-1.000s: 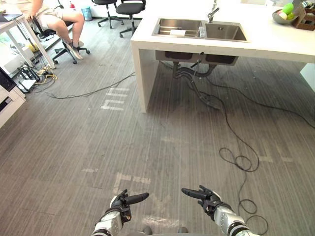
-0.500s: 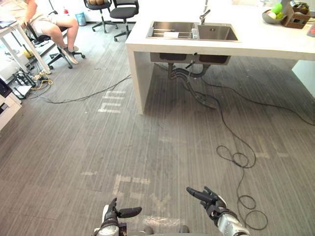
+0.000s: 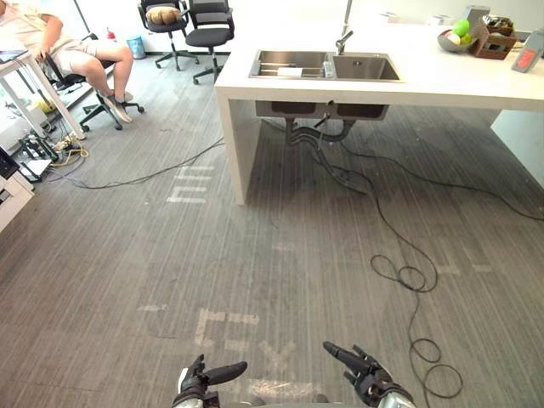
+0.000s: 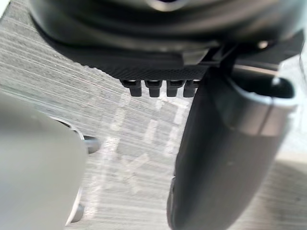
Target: Walk over to the sink, pick up the cup, carry it to the dishwasher, place the cup inside the dishwasher, then close the dishwasher door
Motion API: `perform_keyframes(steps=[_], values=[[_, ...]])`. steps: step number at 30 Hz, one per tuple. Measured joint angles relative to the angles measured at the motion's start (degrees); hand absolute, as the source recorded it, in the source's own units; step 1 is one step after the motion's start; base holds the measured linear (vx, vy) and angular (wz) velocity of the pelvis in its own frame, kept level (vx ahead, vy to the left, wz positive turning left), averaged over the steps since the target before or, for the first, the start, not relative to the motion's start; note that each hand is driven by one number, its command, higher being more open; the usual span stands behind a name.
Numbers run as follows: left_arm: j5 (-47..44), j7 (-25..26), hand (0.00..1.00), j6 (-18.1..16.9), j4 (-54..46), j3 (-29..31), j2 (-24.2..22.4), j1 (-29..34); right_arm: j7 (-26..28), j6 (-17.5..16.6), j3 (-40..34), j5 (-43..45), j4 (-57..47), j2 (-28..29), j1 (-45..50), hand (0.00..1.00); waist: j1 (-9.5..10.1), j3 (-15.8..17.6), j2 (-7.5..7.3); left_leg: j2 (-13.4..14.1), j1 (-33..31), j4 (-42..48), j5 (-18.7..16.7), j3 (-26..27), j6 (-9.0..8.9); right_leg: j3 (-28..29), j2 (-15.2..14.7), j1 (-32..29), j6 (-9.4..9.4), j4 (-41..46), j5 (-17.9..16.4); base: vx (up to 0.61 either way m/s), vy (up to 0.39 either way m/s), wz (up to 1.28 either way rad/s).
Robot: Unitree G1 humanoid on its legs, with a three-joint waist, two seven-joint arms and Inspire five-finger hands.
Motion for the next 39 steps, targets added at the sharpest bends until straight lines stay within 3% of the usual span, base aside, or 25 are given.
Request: perform_keyframes(steps=[3,8,9,10,11,14,17,19,20,21,22,23,24,25,26,28,29,31,33,35,36,37,38,39], values=[[-0.3,-1.29,1.0,-0.38,-0.07,-0.05,-0.08,-0.54,0.35,-0.85,0.0,0.0,-0.37,0.44,-0.43,1.0,-0.06,0.46,-0.27,-0.59,-2.24,3.67,-2.3,0.07,1.15,0.01,-1.49,-2.19,0.47,4.48,-2.29,-0.12,0.039,0.06],[-2.52,-2.03,1.0,-0.4,-1.13,-0.01,0.32,-0.46,0.56,-1.06,-0.04,0.02,-2.64,1.78,-1.37,1.0,-0.18,0.86,-0.9,-1.35,-2.33,5.22,-2.92,-0.32,1.89,-1.08,-2.94,-2.88,0.86,6.37,-3.56,-0.04,0.026,0.07],[-2.54,-2.06,1.0,-0.39,-1.72,-0.05,0.47,-0.49,0.63,-1.08,-0.24,0.03,-2.85,1.94,-1.69,1.0,-0.19,1.05,-1.12,-1.41,-2.24,5.6,-3.34,-0.55,2.23,-1.68,-3.38,-2.74,1.76,6.87,-3.49,0.03,0.005,0.11],[-3.38,-2.09,1.0,-0.39,-2.61,-0.06,0.18,-1.33,0.99,-1.14,-1.09,0.03,-2.94,1.97,-2.68,1.0,-0.48,2.05,-0.93,-1.31,-1.35,6.47,-3.99,-1.48,2.77,-3.13,-4.67,-4.68,5.56,14.06,-3.69,0.0,0.001,0.3],[-4.82,-2.01,1.0,-0.33,-2.92,-0.32,-0.17,-2.52,1.61,-1.17,-1.43,0.04,-3.57,1.98,-2.89,1.0,-1.05,2.66,-1.13,-0.76,-1.14,8.53,-5.17,-2.62,3.1,-3.76,-5.34,-7.82,6.01,20.43,-4.38,0.01,-0.022,0.37],[-8.17,-1.78,1.0,-0.2,-6.28,-0.69,-0.1,-3.74,3.11,-1.17,-1.42,0.05,-6.44,1.91,-2.68,1.0,-1.51,3.74,-0.88,1.68,-0.57,13.41,-8.83,-4.14,2.19,-3.52,-3.46,-10.65,5.44,13.41,-3.33,0.05,-0.037,0.27],[-9.82,-1.77,1.0,-0.28,-9.02,-0.76,-0.35,-4.18,3.87,-1.25,-2.36,0.05,-8.14,1.85,-2.46,1.0,-1.82,3.62,-1.65,1.68,-1.12,18.04,-12.93,-5.35,0.98,-3.68,-3.51,-10.91,4.97,2.79,-0.08,0.16,-0.111,0.23],[-10.24,-1.76,1.0,-0.29,-9.01,-0.77,-0.2,-4.39,3.92,-0.93,-2.45,0.05,-8.51,1.86,-2.11,1.0,-1.69,2.95,-2.07,1.37,-1.03,19.56,-15.57,-6.49,-0.15,-3.51,-3.86,-10.82,3.48,1.31,0.86,0.27,-0.198,0.25],[-10.25,-1.75,1.0,-0.31,-9.01,-0.76,-0.24,-4.72,4.04,-0.72,-3.08,0.09,-8.66,1.85,-2.08,1.0,-1.71,2.81,-1.85,1.77,-1.04,19.77,-16.47,-7.66,-0.71,-3.88,-3.58,-11.22,1.07,2.12,2.71,0.37,-0.284,0.56],[-10.25,-1.76,1.0,-0.36,-9.02,-0.76,-0.22,-5.06,4.04,-0.2,-3.97,0.21,-8.65,1.83,-1.91,1.0,-1.99,2.8,-1.19,2.74,-0.83,19.34,-17.21,-9.78,-1.14,-4.93,-3.09,-11.61,0.06,4.71,3.18,0.3,-0.236,0.63],[-10.25,-1.75,1.0,-0.37,-8.93,-0.7,-0.12,-5.0,4.02,0.29,-4.51,0.21,-8.63,1.88,-1.57,1.0,-2.18,2.33,-1.03,2.92,-0.32,17.83,-17.29,-10.71,-1.27,-5.25,-2.88,-11.99,-0.55,6.13,3.22,0.42,-0.312,0.83],[-10.28,-1.62,1.0,-0.36,-8.67,-0.51,-0.12,-4.52,4.02,0.95,-4.7,0.4,-8.7,1.67,-0.55,1.0,-2.54,1.05,-1.13,3.68,1.28,18.34,-18.38,-12.05,-0.42,-6.41,-2.76,-11.7,-2.88,7.64,3.52,0.52,-0.272,0.74],[-10.26,-1.67,1.0,-0.63,-8.49,-0.32,-1.47,-4.28,3.9,1.36,-5.23,1.95,-7.86,0.0,-0.5,1.0,-2.51,-0.02,1.64,6.12,-3.44,38.03,-17.35,-13.27,-4.08,-8.58,-1.0,-12.18,-5.06,12.42,-1.85,0.63,-0.31,0.59],[-10.24,-1.68,1.0,-0.68,-8.4,-0.26,-1.66,-4.15,3.85,1.4,-5.26,2.11,-7.64,-0.22,-0.51,1.0,-2.44,-0.26,2.15,6.51,-4.01,40.91,-15.94,-13.2,-5.2,-8.75,-0.58,-12.06,-5.15,13.18,-2.69,0.7,-0.275,0.3],[-10.15,-1.7,1.0,-0.75,-8.0,-0.6,-2.0,-3.96,3.91,1.39,-5.59,2.27,-7.1,-0.61,-0.48,1.0,-2.77,-0.65,3.07,8.75,-6.49,47.54,-10.52,-12.44,-7.86,-9.5,0.74,-10.73,-5.66,14.69,-5.69,0.49,-0.176,-0.01],[-10.16,-1.6,1.0,-1.08,-7.57,-0.67,-2.02,-3.95,3.93,1.35,-5.6,2.17,-5.92,-0.85,-0.43,1.0,-2.66,-0.27,2.89,10.75,-10.36,56.64,2.79,-11.71,-6.67,-9.06,2.7,-6.81,-7.35,13.48,-8.16,0.61,-0.22,-0.13],[-10.26,-1.3,1.0,-1.1,-7.61,-0.68,-1.9,-3.99,3.92,1.33,-5.82,2.16,-4.93,-0.87,-0.5,1.0,-2.6,0.66,2.76,10.68,-13.56,63.09,0.81,-11.93,-6.47,-8.77,3.63,-3.26,-8.6,12.17,-9.58,0.59,-0.191,-0.18],[-10.31,-0.63,1.0,-1.11,-8.81,-0.67,-1.96,-4.03,3.92,1.35,-6.24,2.21,-4.3,-0.98,-0.2,1.0,-2.61,2.27,2.04,8.54,-19.39,67.13,-4.47,-11.42,-6.17,-8.5,3.99,2.42,-8.78,9.31,-10.38,0.53,-0.126,-0.21],[-10.13,-0.36,1.0,-1.13,-11.26,-0.68,-1.84,-3.82,3.93,1.39,-6.47,2.46,-4.21,-0.94,-0.32,1.0,-1.06,3.06,0.75,6.46,-24.87,59.58,-7.25,-7.57,-5.67,-6.71,3.57,6.97,-8.61,4.75,-10.28,0.5,-0.075,-0.43],[-10.03,0.85,1.0,-2.06,-15.57,-0.66,-1.99,-3.42,3.7,1.5,-4.23,4.28,-5.13,-1.53,-0.52,1.0,0.6,3.55,0.18,5.48,-28.15,38.0,-6.83,-2.34,-4.73,-4.38,3.35,11.45,-7.27,0.65,-10.73,0.51,-0.017,-0.53],[-10.04,1.14,1.0,-2.6,-16.45,-0.6,-1.98,-3.32,3.62,1.55,-4.1,4.67,-5.52,-1.43,-0.44,1.0,0.91,3.63,0.21,4.96,-27.95,31.63,-5.36,-1.87,-4.53,-3.78,3.3,12.6,-6.37,0.36,-11.24,0.55,0.033,-0.43],[-10.06,1.76,1.0,-3.72,-18.28,-0.6,-2.02,-3.12,3.26,1.74,-4.59,4.88,-6.37,-1.34,-0.2,1.0,1.09,3.89,0.85,3.88,-26.06,18.48,0.6,-1.66,-3.29,-2.97,3.81,15.29,-4.5,0.06,-12.37,0.67,0.109,-0.33],[-10.06,2.01,1.0,-5.42,-20.35,-0.7,-2.25,-2.29,3.05,1.87,-4.57,6.37,-6.79,-1.34,0.24,1.0,1.17,3.36,2.89,4.12,-24.56,9.18,9.81,-0.68,-2.32,-1.11,5.94,17.56,-3.81,0.26,-13.58,0.68,0.152,-0.36],[-10.05,2.01,1.0,-6.62,-21.51,-0.7,-2.6,-1.45,3.07,1.95,-4.59,7.0,-7.01,-1.55,0.75,1.0,1.6,2.11,5.09,5.16,-24.28,7.2,13.21,-0.47,-1.68,0.11,7.7,18.37,-3.49,0.71,-14.37,0.68,0.236,-0.36]])
